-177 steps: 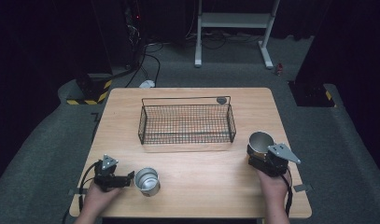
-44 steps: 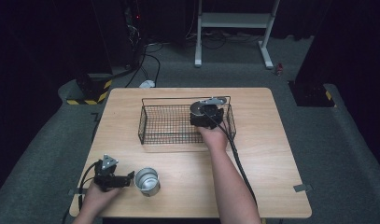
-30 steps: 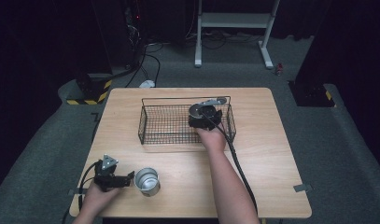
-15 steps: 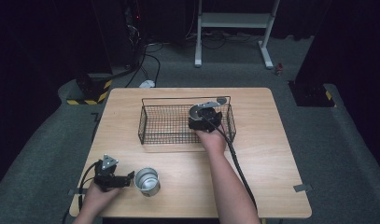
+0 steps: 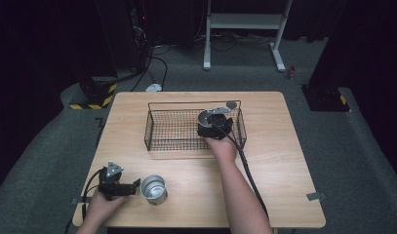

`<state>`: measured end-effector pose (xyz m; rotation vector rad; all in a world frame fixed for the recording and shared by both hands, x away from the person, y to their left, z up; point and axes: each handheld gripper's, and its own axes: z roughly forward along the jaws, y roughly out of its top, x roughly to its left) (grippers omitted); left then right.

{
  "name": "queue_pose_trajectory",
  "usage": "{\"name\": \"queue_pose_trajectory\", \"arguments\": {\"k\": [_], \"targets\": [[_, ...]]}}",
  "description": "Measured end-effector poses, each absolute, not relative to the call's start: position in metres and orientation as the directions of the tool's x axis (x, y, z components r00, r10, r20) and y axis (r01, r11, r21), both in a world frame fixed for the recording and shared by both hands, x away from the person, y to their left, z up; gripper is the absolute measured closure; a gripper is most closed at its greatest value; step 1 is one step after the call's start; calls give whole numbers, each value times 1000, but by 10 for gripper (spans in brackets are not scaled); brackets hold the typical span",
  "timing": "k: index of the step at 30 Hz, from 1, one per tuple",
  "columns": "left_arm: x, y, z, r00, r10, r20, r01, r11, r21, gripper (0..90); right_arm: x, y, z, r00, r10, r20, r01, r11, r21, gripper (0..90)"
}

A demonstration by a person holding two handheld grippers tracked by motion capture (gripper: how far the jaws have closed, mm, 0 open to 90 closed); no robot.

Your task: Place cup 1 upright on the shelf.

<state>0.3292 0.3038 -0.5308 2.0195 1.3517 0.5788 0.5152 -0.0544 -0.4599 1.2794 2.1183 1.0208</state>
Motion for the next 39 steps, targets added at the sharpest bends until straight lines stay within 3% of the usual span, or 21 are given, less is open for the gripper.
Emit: {"name": "queue_pose_trajectory", "arguments": {"k": [25, 39], "targets": [[330, 303, -531, 381, 924, 12, 646, -276, 712, 22, 490, -69, -457, -462, 887, -6, 530, 281, 800, 103], [330, 303, -531, 381, 924, 11, 646, -275, 712, 21, 452, -87, -451, -495, 869, 8, 470, 260, 843, 103]]}}
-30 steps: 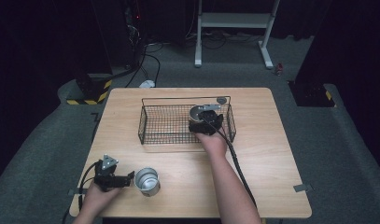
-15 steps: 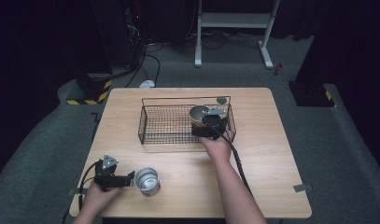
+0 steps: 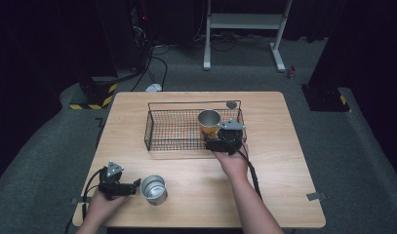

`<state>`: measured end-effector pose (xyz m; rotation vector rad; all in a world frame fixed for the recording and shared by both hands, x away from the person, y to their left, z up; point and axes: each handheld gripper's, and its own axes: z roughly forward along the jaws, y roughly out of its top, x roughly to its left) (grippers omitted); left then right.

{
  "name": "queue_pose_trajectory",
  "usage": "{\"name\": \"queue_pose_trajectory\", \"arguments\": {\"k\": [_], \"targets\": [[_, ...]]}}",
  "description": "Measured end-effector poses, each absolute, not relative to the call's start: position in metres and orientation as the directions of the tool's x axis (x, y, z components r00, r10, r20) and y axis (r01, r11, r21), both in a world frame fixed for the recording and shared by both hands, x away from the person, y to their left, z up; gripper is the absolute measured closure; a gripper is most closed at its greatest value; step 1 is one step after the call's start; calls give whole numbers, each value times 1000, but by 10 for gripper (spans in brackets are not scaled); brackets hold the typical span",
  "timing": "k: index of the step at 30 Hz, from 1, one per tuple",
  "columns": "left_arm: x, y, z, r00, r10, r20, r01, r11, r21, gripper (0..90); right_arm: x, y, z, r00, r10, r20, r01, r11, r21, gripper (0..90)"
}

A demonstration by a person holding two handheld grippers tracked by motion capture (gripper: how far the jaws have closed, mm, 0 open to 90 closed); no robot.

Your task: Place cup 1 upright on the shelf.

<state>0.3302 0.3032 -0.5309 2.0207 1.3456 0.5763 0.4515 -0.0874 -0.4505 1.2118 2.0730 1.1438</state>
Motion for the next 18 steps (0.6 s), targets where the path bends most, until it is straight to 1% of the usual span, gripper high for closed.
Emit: {"name": "queue_pose_trajectory", "arguments": {"k": [6, 10, 12, 16, 18], "targets": [[330, 303, -531, 381, 925, 12, 647, -276, 711, 22, 435, -94, -453, -508, 862, 5, 455, 263, 851, 104], [330, 303, -531, 381, 925, 12, 647, -276, 711, 22, 417, -101, -462, -516, 857, -1, 456, 276, 846, 106], [330, 303, -531, 380, 925, 12, 647, -275, 711, 22, 414, -102, -464, -521, 853, -9, 449, 284, 847, 106], [330, 303, -531, 378, 926, 11, 647, -272, 712, 22, 396, -110, -476, -526, 850, 10, 476, 285, 832, 108], [330, 303, -531, 377, 926, 11, 647, -272, 712, 23, 392, -111, -479, -533, 846, 8, 477, 292, 829, 110]]}}
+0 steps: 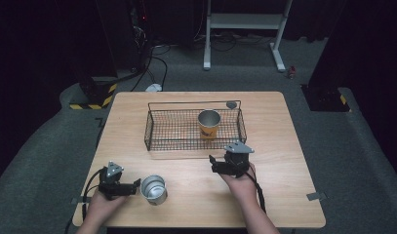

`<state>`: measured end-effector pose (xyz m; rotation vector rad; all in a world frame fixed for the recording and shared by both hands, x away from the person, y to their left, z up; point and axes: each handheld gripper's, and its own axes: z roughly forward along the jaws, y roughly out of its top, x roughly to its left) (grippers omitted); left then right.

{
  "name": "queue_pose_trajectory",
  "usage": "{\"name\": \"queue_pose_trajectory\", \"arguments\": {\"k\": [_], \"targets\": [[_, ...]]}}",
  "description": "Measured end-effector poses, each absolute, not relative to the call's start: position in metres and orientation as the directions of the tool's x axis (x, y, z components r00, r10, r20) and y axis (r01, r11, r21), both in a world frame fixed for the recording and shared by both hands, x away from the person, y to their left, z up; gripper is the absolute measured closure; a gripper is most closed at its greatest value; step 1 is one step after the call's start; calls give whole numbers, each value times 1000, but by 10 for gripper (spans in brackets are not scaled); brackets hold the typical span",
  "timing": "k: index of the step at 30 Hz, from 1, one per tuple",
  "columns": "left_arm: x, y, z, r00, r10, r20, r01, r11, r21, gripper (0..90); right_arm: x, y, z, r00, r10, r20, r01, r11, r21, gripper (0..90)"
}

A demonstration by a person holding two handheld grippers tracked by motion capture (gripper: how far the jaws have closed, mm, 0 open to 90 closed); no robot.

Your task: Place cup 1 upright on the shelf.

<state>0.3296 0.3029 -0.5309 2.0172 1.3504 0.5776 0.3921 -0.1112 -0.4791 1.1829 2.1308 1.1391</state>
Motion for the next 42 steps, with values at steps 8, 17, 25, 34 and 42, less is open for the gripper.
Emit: {"name": "queue_pose_trajectory", "arguments": {"k": [8, 17, 25, 34, 42], "targets": [[329, 303, -531, 377, 926, 10, 648, -271, 712, 23, 362, -132, -500, -534, 846, 11, 525, 321, 788, 115], [329, 303, -531, 374, 927, 6, 648, -266, 714, 25, 342, -156, -523, -508, 861, 28, 583, 319, 747, 129], [329, 304, -529, 371, 928, 9, 648, -266, 713, 64, 342, -157, -525, -518, 856, 9, 609, 361, 707, 131], [328, 310, -521, 375, 927, -21, 663, -252, 705, 153, 342, -155, -525, -517, 856, -6, 608, 372, 701, 130], [319, 310, -505, 389, 921, -25, 609, -237, 757, 162, 342, -155, -525, -517, 856, -3, 608, 369, 703, 133]]}}
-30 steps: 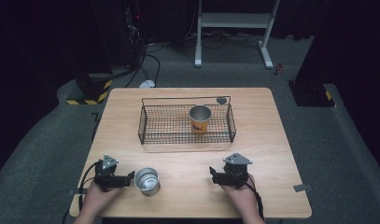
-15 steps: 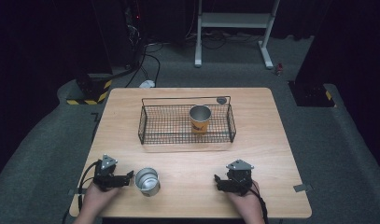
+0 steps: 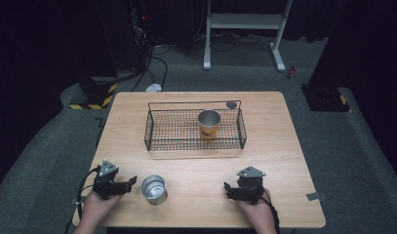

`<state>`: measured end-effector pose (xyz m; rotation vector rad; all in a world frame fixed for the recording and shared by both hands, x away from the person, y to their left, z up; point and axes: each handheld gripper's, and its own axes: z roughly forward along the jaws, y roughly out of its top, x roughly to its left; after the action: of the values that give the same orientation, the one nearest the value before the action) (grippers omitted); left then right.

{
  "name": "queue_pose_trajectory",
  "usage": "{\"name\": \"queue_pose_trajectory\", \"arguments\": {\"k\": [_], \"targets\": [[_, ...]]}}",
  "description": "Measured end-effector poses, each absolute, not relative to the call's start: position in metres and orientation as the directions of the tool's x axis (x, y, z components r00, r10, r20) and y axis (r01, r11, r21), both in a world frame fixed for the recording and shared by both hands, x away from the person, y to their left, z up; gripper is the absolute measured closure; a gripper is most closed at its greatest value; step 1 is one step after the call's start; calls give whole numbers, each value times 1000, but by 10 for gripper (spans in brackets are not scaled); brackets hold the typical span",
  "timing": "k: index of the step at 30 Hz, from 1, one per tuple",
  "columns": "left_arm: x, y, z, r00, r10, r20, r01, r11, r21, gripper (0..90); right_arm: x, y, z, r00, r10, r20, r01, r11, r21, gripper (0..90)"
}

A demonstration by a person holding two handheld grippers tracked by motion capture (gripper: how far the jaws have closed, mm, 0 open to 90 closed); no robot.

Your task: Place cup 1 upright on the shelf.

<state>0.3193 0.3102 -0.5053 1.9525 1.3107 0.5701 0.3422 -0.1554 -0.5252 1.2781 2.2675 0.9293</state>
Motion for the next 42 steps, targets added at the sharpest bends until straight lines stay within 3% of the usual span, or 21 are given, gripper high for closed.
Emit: {"name": "queue_pose_trajectory", "arguments": {"k": [9, 14, 20, 26, 35, 42], "targets": [[305, 308, -483, 427, 904, -34, 525, -217, 823, 187, 342, -155, -525, -517, 856, -8, 606, 372, 703, 137], [296, 302, -469, 455, 890, -7, 467, -232, 853, 168, 342, -155, -525, -516, 857, -9, 606, 372, 703, 137], [286, 294, -458, 498, 867, -35, 428, -211, 879, 155, 342, -155, -525, -516, 857, -10, 606, 372, 703, 137], [278, 282, -450, 559, 824, -94, 414, -179, 893, 144, 342, -155, -525, -516, 857, -10, 606, 372, 703, 137], [272, 258, -451, 618, 783, -70, 408, -243, 880, 7, 342, -155, -525, -516, 857, -10, 606, 372, 703, 137], [274, 247, -460, 634, 770, -66, 423, -273, 864, 6, 342, -155, -525, -515, 857, -10, 606, 372, 703, 137]]}}
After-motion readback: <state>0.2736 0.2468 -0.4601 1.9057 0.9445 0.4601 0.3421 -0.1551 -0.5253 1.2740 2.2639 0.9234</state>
